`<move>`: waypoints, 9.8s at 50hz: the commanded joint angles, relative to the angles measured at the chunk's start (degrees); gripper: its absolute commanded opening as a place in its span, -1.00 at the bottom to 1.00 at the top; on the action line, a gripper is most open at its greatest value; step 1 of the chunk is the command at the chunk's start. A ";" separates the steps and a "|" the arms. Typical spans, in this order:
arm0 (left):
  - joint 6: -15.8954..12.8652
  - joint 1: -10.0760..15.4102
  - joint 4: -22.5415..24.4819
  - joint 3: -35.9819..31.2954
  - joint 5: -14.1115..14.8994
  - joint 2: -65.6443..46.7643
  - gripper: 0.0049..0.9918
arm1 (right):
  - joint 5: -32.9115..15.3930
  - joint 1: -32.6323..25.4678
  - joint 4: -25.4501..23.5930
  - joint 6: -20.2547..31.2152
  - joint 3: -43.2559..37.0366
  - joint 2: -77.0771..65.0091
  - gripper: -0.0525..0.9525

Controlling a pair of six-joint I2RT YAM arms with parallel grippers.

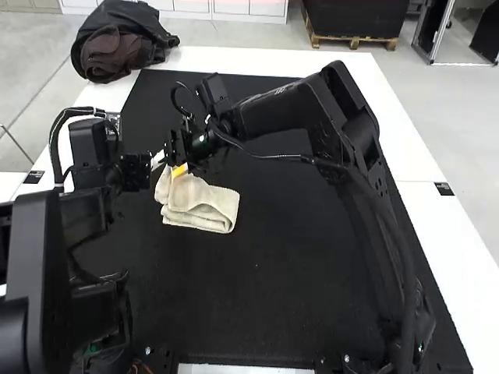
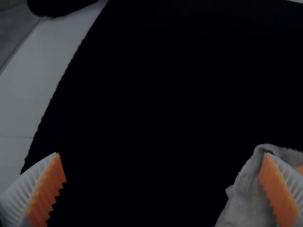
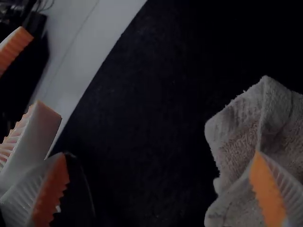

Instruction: Fold the towel.

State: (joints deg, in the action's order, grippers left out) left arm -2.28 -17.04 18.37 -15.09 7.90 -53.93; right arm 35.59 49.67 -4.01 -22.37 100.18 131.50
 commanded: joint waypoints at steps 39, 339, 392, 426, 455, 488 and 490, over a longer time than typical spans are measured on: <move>-0.26 -0.19 0.35 0.85 -0.25 0.76 0.94 | 1.67 -9.68 -17.08 11.38 -5.00 -13.64 -0.30; 8.17 7.81 -12.57 -19.27 -1.22 6.12 0.95 | 5.19 -17.94 15.96 -11.91 -29.43 -46.16 -0.93; 10.02 9.83 -26.63 -20.94 -0.52 33.81 0.95 | 10.64 -40.88 11.92 -24.48 -57.64 -110.58 -0.93; 10.11 9.57 -22.06 -15.23 -1.84 50.94 0.95 | -12.83 -48.88 3.75 7.25 -58.61 -131.06 0.94; 0.09 9.48 -2.55 2.08 -8.43 54.11 0.95 | -47.99 -48.97 16.14 22.90 -81.11 -131.24 0.94; 3.87 9.83 -2.37 14.92 -7.20 54.11 0.95 | -49.13 -49.32 22.03 26.94 -100.18 -131.24 0.94; 6.06 9.83 -3.96 14.92 -7.20 54.11 0.95 | -48.95 -49.32 19.48 26.85 -100.09 -131.33 0.94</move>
State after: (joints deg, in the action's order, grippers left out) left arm -0.62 -7.49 15.75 -0.30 0.43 -0.32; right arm -11.42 0.95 17.23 2.92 0.43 0.56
